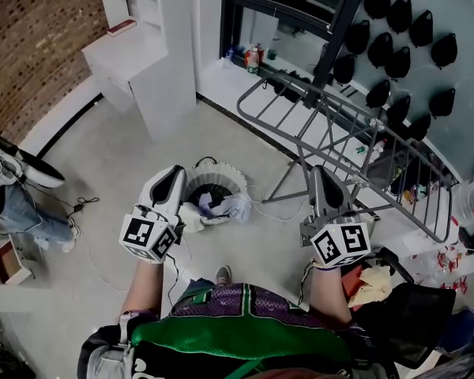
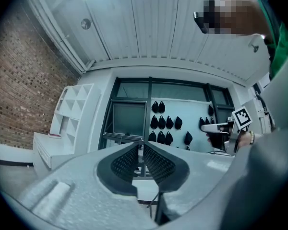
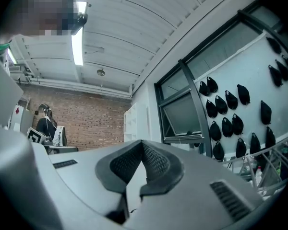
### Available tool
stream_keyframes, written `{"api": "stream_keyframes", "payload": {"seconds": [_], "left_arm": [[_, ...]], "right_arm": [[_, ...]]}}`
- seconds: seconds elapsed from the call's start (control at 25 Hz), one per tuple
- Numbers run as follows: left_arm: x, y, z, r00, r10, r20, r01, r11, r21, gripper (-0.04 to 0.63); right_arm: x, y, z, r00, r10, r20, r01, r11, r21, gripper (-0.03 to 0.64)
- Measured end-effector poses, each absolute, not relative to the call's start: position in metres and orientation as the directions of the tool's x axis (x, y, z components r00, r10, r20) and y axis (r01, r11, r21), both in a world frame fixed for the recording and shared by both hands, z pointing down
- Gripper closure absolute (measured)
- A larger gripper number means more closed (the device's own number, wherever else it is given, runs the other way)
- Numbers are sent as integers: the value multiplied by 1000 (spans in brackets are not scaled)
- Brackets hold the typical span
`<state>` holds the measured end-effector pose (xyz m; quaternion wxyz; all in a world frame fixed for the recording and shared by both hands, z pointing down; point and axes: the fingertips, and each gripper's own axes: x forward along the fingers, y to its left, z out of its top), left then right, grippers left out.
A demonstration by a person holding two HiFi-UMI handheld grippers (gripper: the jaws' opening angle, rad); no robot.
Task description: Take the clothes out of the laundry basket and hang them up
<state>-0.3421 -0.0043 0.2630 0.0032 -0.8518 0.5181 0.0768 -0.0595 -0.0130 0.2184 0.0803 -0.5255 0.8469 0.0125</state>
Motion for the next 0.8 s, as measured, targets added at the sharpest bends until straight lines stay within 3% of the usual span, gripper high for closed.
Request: {"api": "stream_keyframes", "payload": {"seconds": [0.04, 0.12, 0.24, 0.52, 0.8], "left_arm": [[-339, -2, 264, 464, -876, -130, -878, -475, 64, 536], [-331, 1, 266, 494, -861, -120, -864, -502, 43, 400], [-325, 7, 277, 499, -861, -100, -864, -503, 26, 325], [-313, 6, 326, 478, -878, 11, -877, -478, -53, 318], [-337, 2, 413, 414, -901, 128, -909, -416, 8, 318]], "right_arm": [[-60, -13, 219, -442, -884, -150, -889, 454, -60, 616], [-61, -12, 221, -459, -876, -151, -880, 471, -59, 617], [-63, -7, 228, -486, -862, -141, -865, 498, -60, 616], [-63, -13, 251, -524, -846, -97, -843, 532, -76, 617], [-90, -37, 313, -581, -814, -2, -809, 578, -103, 617]]}}
